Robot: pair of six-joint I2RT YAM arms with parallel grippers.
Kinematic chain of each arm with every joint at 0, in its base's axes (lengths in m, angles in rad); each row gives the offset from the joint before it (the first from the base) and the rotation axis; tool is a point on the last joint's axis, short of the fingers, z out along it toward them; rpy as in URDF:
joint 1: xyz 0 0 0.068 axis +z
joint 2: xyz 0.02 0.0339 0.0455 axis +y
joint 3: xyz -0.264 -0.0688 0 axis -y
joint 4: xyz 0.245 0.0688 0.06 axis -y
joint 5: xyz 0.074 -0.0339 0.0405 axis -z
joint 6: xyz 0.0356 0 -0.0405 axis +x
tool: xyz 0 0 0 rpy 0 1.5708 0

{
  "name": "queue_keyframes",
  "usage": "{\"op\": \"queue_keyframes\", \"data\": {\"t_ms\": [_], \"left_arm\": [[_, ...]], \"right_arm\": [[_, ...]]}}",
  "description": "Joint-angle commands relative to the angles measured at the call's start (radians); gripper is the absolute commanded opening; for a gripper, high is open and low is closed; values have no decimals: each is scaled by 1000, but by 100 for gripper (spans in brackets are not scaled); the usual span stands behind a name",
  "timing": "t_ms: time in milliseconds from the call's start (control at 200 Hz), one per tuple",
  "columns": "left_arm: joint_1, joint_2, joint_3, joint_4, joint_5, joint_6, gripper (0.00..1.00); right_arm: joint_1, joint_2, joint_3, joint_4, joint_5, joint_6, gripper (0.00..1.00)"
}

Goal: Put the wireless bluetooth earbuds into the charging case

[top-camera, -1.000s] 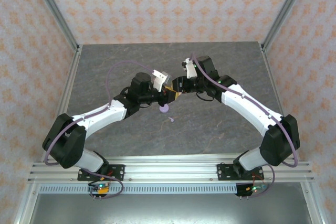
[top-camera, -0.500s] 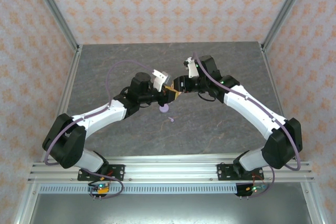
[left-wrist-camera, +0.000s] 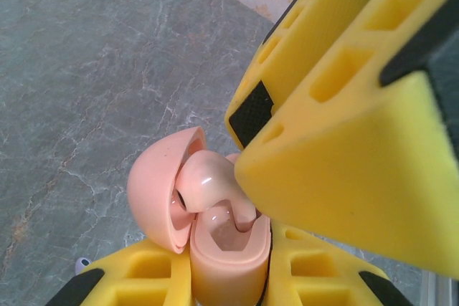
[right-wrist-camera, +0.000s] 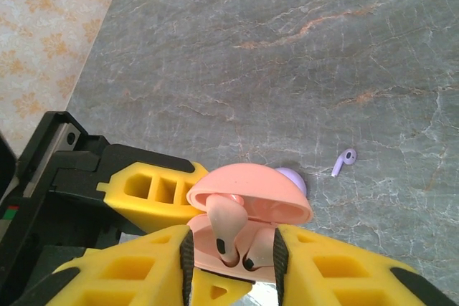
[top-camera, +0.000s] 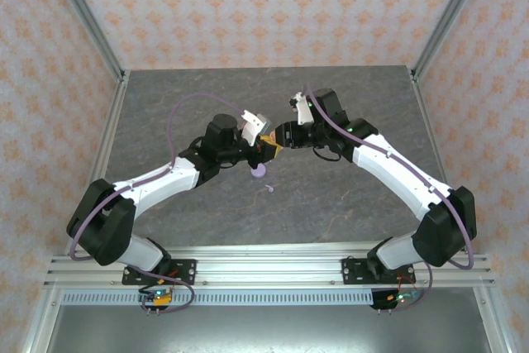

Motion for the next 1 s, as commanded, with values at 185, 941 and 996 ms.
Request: {"op": "queue_keyframes", "data": {"t_ms": [185,941,996], "left_arm": [[-9,-38,26,-23,-31,45,20],[-9,-46,22,5,38,49,20],[-10,-47,22,7,44,50,20]], "right_arm": [[8,-13,55,-39,-34,-33,36],[8,38,76,-43,-72,-28,32],[8,43,77,-44,-80,-29,32]]}}
